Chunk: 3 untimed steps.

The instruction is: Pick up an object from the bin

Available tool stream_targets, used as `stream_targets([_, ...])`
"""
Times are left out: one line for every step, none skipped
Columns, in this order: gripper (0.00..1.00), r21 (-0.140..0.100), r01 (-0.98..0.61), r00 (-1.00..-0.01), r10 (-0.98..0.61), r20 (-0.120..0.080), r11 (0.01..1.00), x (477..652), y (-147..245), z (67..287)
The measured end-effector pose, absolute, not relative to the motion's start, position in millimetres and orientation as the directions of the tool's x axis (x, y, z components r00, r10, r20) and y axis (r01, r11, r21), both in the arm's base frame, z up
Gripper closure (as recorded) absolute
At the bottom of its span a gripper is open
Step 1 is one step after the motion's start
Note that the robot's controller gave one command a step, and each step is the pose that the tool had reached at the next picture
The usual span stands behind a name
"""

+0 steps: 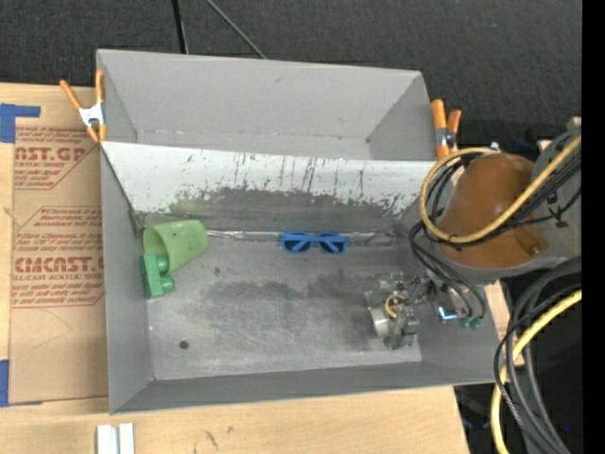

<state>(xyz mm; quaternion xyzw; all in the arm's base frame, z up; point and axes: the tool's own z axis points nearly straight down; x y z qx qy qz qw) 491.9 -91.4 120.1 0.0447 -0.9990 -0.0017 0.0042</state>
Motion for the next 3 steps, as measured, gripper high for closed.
stream_targets([1.0, -0.003, -0.142, -0.99, -0.142, -0.01, 0.99, 506.7, -88, 233])
stream_targets([1.0, 0.003, -0.102, -0.995, -0.102, 0.007, 0.995, 488.6, -114, 159])
stream_targets([1.0, -0.003, -0.097, -0.995, -0.097, -0.008, 0.995, 481.0, -119, 241])
